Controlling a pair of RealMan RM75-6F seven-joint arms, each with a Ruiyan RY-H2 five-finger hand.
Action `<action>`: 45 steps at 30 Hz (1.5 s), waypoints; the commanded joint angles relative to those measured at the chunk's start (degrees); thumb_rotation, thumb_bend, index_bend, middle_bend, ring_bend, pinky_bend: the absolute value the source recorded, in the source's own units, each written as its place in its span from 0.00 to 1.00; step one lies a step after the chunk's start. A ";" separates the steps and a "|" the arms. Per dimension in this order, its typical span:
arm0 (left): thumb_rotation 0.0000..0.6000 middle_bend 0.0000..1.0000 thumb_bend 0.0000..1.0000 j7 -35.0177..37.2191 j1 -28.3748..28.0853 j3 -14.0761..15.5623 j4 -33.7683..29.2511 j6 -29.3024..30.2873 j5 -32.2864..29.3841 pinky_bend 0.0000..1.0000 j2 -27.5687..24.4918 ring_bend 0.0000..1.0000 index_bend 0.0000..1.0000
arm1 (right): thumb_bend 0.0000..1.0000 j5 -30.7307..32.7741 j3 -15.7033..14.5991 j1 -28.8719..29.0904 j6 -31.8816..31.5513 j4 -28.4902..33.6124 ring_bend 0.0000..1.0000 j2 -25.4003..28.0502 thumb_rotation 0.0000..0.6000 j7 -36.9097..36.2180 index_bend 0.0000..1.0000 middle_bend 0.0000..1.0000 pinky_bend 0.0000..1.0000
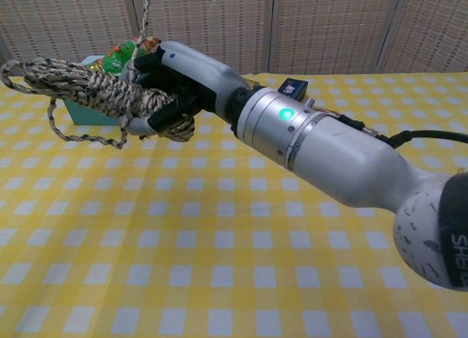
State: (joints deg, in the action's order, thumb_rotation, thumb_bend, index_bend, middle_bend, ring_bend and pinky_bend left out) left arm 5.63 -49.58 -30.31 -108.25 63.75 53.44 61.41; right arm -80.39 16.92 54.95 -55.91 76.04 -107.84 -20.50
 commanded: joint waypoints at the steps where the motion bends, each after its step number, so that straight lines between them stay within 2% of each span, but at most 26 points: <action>1: 1.00 1.00 0.42 -1.57 0.25 0.36 1.73 -0.72 -2.98 1.00 -0.43 0.97 0.72 | 0.54 -2.56 -1.01 -0.90 -1.86 -0.41 0.60 0.78 1.00 -4.48 0.85 0.72 0.66; 13: 1.00 1.00 0.42 -5.33 1.31 2.92 6.91 -3.56 -11.97 1.00 -1.02 0.97 0.71 | 0.53 -8.34 -2.42 -3.38 -9.81 0.45 0.60 3.11 1.00 -13.68 0.87 0.74 0.66; 26: 1.00 1.00 0.42 -5.71 4.77 7.49 11.67 -7.70 -12.24 1.00 -2.46 0.97 0.71 | 0.50 -9.83 -1.12 -5.16 -16.08 3.25 0.61 4.75 1.00 -20.24 0.88 0.74 0.66; 45: 1.00 1.00 0.42 -7.36 8.84 11.36 18.31 -6.00 -10.22 1.00 0.02 0.97 0.71 | 0.47 -8.52 2.59 -6.97 -22.99 4.26 0.62 3.96 1.00 -23.30 0.89 0.75 0.66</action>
State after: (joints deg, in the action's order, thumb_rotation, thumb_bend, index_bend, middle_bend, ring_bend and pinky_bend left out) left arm -1.79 -40.96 -19.08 -90.16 57.65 43.02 61.30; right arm -89.13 19.29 48.16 -78.60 80.43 -103.80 -43.81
